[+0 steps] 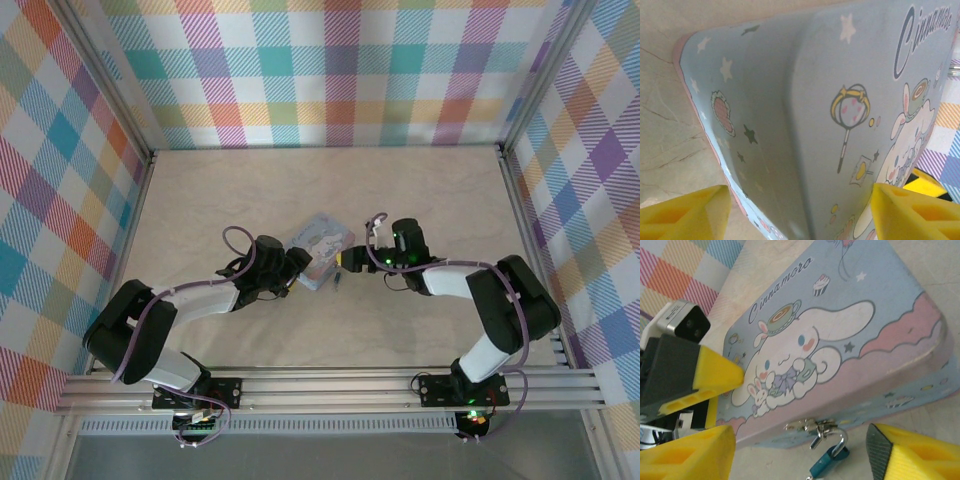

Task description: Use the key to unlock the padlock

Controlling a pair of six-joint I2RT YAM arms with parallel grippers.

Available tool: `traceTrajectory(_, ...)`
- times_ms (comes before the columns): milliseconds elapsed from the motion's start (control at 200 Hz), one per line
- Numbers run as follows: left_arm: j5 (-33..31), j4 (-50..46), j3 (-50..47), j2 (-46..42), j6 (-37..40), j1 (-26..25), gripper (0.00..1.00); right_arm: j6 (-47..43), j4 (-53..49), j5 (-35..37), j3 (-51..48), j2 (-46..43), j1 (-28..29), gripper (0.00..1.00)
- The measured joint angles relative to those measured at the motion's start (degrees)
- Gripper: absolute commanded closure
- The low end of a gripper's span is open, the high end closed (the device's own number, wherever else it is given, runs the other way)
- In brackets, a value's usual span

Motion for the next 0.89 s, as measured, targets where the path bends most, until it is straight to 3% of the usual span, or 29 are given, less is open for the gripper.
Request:
traceTrajectory(220,0.00,-0.42,0.00,-0.20,0.02,0.00,0.28,0.15,1.51,-2.91,-2.10,0.79,-0.04,0.35)
traceTrajectory(555,0.02,-0.44,0.02,-0.20,0.02,0.00,0.28,1.95,6.69,-6.36,-0.52,8.92,-0.04,0.37)
traceTrajectory(895,-0.17,-0.63,0.13,-0.20,0.04,0.00,0.28,5.73,13.57,-10.75,1.31,14.56,-0.09,0.44)
